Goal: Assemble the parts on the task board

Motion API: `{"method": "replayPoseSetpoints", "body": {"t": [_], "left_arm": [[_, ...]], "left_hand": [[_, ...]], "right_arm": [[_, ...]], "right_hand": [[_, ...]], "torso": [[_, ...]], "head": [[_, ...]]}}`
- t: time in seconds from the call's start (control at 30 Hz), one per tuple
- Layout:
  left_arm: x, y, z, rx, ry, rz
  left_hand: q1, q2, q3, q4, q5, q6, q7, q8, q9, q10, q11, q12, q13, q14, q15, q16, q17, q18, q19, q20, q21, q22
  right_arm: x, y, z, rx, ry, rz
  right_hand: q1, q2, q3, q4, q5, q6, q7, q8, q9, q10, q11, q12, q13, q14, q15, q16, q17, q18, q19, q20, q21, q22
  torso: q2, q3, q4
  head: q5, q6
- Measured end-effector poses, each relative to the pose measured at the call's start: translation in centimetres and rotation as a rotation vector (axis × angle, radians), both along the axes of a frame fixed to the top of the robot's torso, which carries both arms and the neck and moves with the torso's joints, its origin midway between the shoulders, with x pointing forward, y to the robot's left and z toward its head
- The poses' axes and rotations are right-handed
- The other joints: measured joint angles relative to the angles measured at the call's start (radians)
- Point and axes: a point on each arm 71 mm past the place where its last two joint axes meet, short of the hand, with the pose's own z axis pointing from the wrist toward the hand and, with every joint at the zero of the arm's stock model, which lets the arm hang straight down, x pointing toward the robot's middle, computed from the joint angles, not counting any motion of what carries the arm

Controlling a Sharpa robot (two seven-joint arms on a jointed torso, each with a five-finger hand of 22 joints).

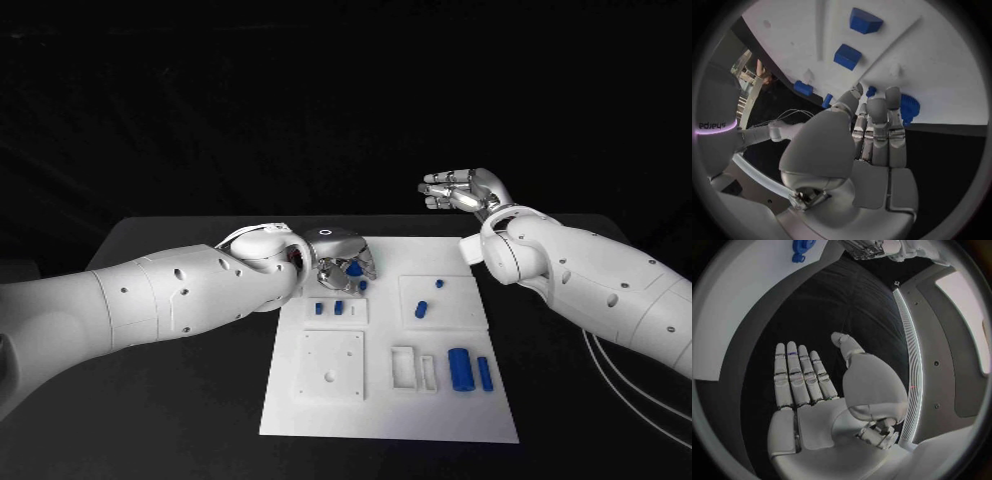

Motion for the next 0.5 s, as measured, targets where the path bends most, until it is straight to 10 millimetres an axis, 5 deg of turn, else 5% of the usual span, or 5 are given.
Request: {"method": "replayPoseSetpoints", "body": {"t": [0.5], "left_arm": [[0.19, -0.65, -0.92, 0.051, -0.015, -0.013]], "left_hand": [[-0.007, 0.029, 0.055, -0.019, 0.008, 0.0, -0.004, 0.0, -0.001, 0.074, -0.011, 0.0, -0.001, 0.012, -0.002, 0.023, 0.002, 0.0, 0.007, 0.0, 0.032, 0.0]], "right_arm": [[-0.05, 0.19, 0.05, 0.002, -0.001, 0.005]], "right_hand": [[-0.003, 0.003, 0.0, 0.0, 0.0, 0.0, 0.0, 0.0, 0.0, 0.0, 0.0, 0.0, 0.0, 0.0, 0.0, 0.0, 0.0, 0.0, 0.0, 0.0, 0.0, 0.0]], "torso": [[-0.002, 0.0016, 0.0003]], "head": [[0.001, -0.002]]}}
